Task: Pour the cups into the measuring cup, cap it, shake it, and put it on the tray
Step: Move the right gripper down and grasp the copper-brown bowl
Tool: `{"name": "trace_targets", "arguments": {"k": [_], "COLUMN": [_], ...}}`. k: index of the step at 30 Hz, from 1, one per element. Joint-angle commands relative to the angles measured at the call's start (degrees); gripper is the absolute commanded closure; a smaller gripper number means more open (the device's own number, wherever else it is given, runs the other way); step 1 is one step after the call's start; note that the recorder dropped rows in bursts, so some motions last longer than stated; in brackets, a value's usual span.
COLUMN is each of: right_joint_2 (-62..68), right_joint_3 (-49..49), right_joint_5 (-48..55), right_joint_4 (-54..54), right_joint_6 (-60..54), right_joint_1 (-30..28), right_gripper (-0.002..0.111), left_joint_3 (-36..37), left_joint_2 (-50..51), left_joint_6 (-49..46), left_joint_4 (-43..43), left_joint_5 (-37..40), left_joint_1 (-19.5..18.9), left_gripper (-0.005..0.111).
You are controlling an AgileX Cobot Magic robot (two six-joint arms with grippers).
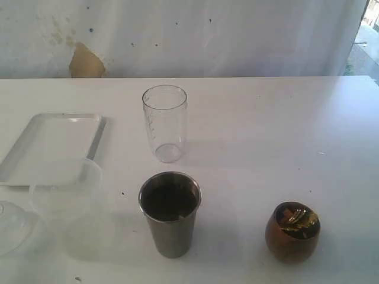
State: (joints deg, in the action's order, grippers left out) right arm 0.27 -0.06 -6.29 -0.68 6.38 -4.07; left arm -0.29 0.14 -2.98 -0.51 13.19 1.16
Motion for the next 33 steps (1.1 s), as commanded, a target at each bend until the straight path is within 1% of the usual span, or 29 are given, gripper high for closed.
{"name": "trace_targets", "arguments": {"k": [1,2,3,5,7,8,9,10,12,14,16,19,21,23,26,27,28,29,30,31,32,33], "right_joint_2": [-0.3,-0.3,-0.3,-0.3,1.2,2.6,4.1,5.8,9.4,14.0,19.8,29.4,35.3,41.3,50.7,53.0,58.3,60.8,64.9,66.3,69.2,70.2], "right_joint_3": [0.1,0.1,0.1,0.1,0.1,0.1,0.1,0.1,0.1,0.1,0.1,0.1,0.1,0.1,0.1,0.1,0.1,0.1,0.1,0.1,0.1,0.1], "right_joint_5": [-4.0,-4.1,-4.8,-6.2,-8.1,-8.7,-9.3,-9.5,-9.5,-9.5,-11.2,-18.6,-22.4,-23.4,-25.3,-27.0,-32.2,-33.7,-35.7,-35.6,-35.8,-35.8], "right_joint_4": [0.7,0.7,0.3,-1.8,-5.6,-6.5,-6.8,-6.8,-7.4,-10.5,-17.1,-29.7,-33.0,-33.6,-32.8,-32.4,-32.1,-31.9,-29.2,-28.1,-24.1,-22.3], "right_joint_6": [4.7,5.1,6.1,7.4,8.2,8.8,9.5,10.8,12.6,14.3,18.3,24.4,24.7,23.6,16.7,15.6,12.8,12.0,10.1,9.3,5.1,3.2], "right_joint_1": [-0.4,-0.3,0.2,1.5,3.0,3.5,4.1,4.6,5.6,6.8,8.4,10.4,10.9,10.9,10.9,10.9,10.9,10.9,10.9,10.9,10.9,10.9], "right_gripper": [0.108,0.106,0.101,0.084,0.056,0.043,0.028,0.016,0.004,0.003,0.003,0.003,0.003,0.003,0.003,0.003,0.003,0.003,0.003,0.003,0.003,0.003], "left_joint_3": [0.3,0.3,0.3,0.3,0.3,0.3,0.3,0.3,0.3,0.3,0.3,0.3,0.3,0.3,0.3,0.3,0.3,0.3,0.3,0.3,0.3,0.3], "left_joint_2": [-0.1,-0.1,-0.1,-0.1,-0.1,-0.1,-0.1,-0.1,-0.1,-0.1,-0.1,-0.1,-0.1,-0.1,-0.1,-0.1,-0.1,-0.1,-0.1,-0.1,-0.1,-0.1], "left_joint_6": [0.1,0.1,0.1,0.1,0.1,0.1,0.1,0.1,0.1,0.1,0.1,0.1,0.1,0.1,0.1,0.1,0.1,0.1,0.1,0.1,0.1,0.1], "left_joint_4": [0.1,0.1,0.1,0.1,0.1,0.1,0.1,0.1,0.1,0.1,0.1,0.1,0.1,0.1,0.1,0.1,0.1,0.1,0.1,0.1,0.1,0.1], "left_joint_5": [0.1,0.1,0.1,0.1,0.1,0.1,0.1,0.1,0.1,0.1,0.1,0.1,0.1,0.1,0.1,0.1,0.1,0.1,0.1,0.1,0.1,0.1], "left_joint_1": [0.1,0.1,0.1,0.1,0.1,0.1,0.1,0.1,0.1,0.1,0.1,0.1,0.1,0.1,0.1,0.1,0.1,0.1,0.1,0.1,0.1,0.1], "left_gripper": [0.106,0.106,0.106,0.106,0.106,0.106,0.106,0.106,0.106,0.106,0.106,0.106,0.106,0.106,0.106,0.106,0.106,0.106,0.106,0.106,0.106,0.106]}}
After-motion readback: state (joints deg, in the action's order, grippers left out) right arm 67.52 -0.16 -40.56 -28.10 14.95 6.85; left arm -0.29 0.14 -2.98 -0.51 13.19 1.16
